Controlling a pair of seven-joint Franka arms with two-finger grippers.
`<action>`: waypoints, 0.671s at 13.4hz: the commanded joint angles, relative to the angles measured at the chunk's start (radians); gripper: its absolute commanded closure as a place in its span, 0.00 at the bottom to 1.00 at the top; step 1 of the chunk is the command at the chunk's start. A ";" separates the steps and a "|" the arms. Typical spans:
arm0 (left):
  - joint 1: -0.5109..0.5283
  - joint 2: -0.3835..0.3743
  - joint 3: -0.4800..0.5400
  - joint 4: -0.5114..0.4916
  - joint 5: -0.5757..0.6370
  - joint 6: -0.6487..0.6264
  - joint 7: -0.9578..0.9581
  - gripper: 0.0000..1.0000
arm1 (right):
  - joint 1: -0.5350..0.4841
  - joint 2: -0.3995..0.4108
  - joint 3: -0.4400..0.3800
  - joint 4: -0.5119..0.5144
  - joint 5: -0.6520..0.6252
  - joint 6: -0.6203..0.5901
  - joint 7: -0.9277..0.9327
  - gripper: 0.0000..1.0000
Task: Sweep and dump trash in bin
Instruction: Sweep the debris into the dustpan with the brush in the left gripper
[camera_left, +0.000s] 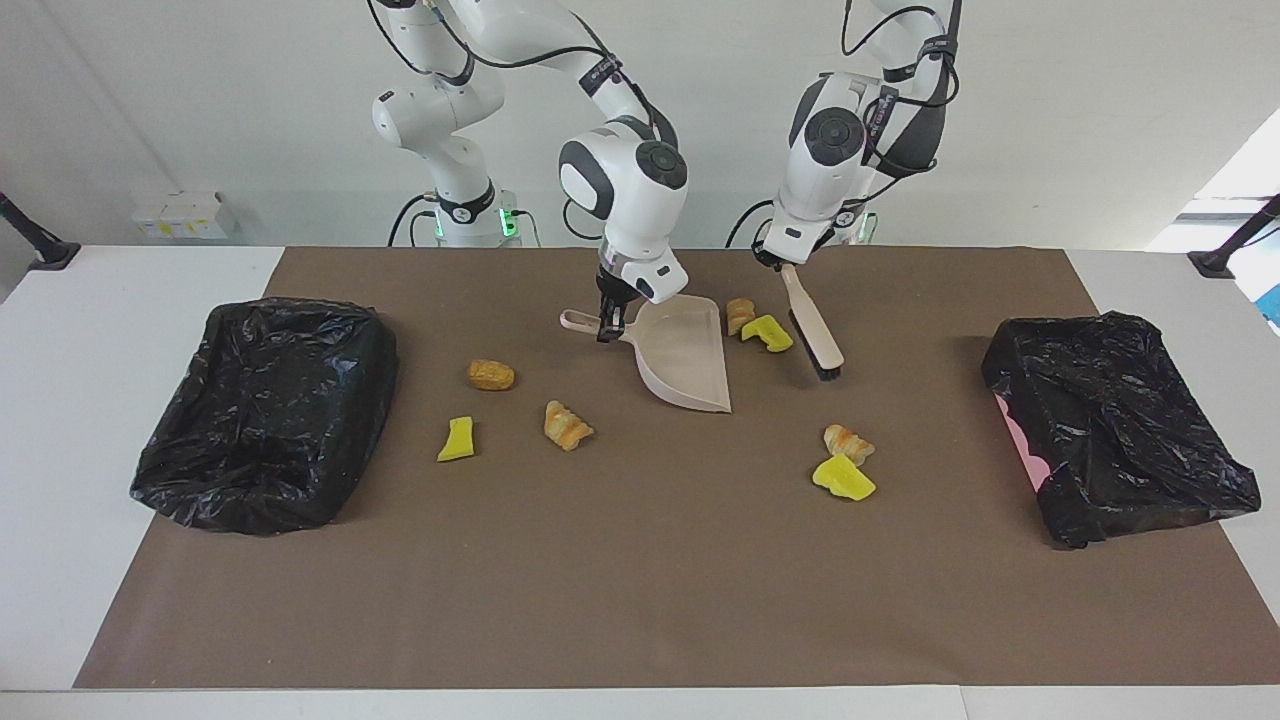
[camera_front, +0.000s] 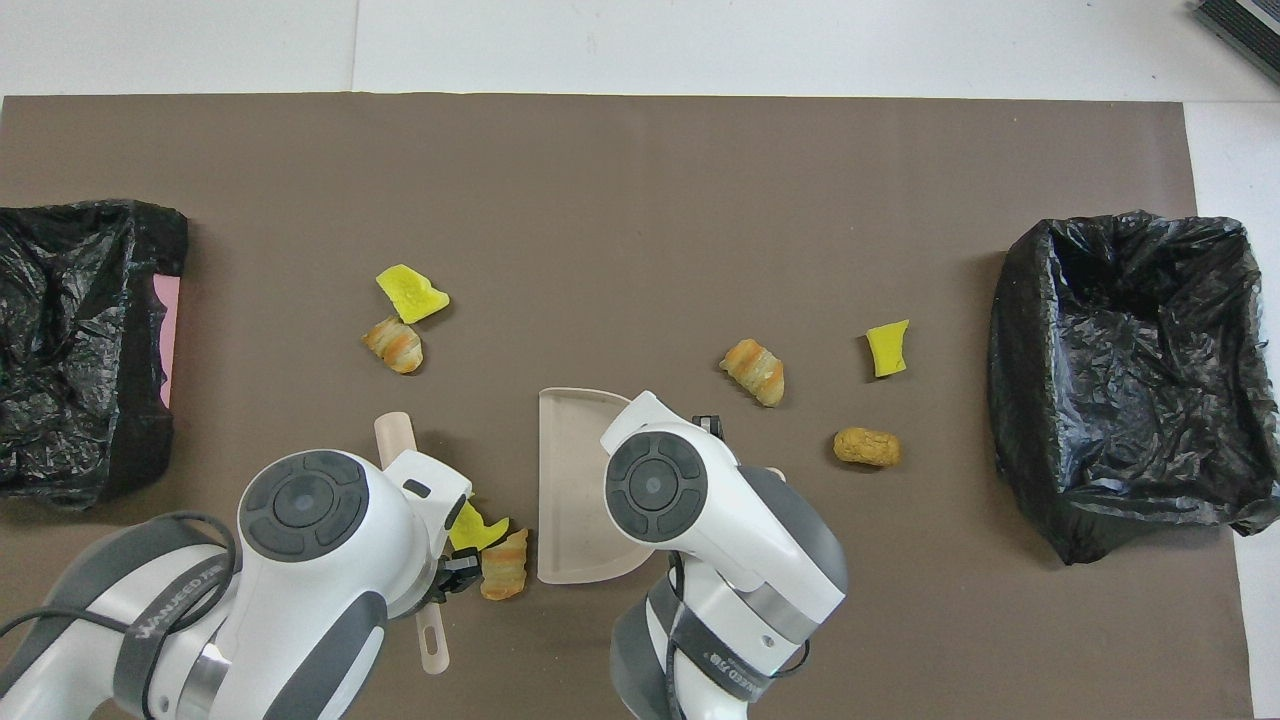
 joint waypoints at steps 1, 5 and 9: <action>-0.073 -0.065 0.011 -0.119 -0.020 0.036 -0.102 1.00 | -0.011 -0.096 0.003 -0.204 -0.045 0.158 -0.051 1.00; -0.148 -0.070 0.011 -0.176 -0.098 0.108 -0.156 1.00 | -0.002 -0.108 0.003 -0.235 -0.047 0.176 -0.067 1.00; -0.169 -0.053 0.011 -0.191 -0.156 0.234 -0.148 1.00 | -0.004 -0.105 0.003 -0.226 -0.047 0.145 -0.065 1.00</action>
